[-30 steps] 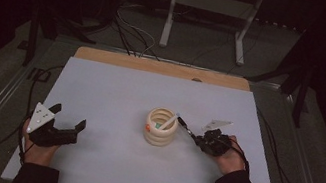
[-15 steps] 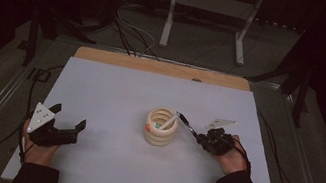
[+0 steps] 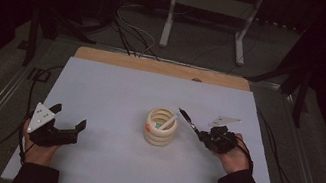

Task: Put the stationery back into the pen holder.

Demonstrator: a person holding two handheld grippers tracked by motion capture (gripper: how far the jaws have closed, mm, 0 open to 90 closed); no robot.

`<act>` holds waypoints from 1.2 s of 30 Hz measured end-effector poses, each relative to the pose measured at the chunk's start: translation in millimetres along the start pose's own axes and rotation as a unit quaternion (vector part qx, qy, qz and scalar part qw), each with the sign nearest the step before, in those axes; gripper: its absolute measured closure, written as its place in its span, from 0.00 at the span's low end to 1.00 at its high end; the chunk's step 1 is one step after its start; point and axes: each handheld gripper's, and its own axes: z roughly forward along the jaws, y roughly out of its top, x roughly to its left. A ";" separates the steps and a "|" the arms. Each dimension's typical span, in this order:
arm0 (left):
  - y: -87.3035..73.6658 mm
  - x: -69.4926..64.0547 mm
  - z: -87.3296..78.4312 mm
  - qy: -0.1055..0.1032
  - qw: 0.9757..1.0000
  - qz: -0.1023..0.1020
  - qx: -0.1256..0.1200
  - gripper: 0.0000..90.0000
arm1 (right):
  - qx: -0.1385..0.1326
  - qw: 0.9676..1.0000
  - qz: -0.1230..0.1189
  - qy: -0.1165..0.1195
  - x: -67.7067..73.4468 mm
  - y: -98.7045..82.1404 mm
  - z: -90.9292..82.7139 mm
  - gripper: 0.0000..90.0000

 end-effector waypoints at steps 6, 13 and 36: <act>0.0 -0.1 0.3 0.000 1.000 0.000 0.001 0.00 | -0.006 1.000 0.001 0.000 -2.5 1.9 -3.8 0.90; -0.1 -0.2 0.8 -0.002 1.000 0.002 0.003 0.00 | -0.013 1.000 0.004 -0.004 -5.1 7.3 -10.9 0.90; 0.0 -0.4 1.1 -0.001 1.000 0.003 0.003 0.00 | -0.026 1.000 -0.017 -0.003 -9.9 35.1 -32.6 0.90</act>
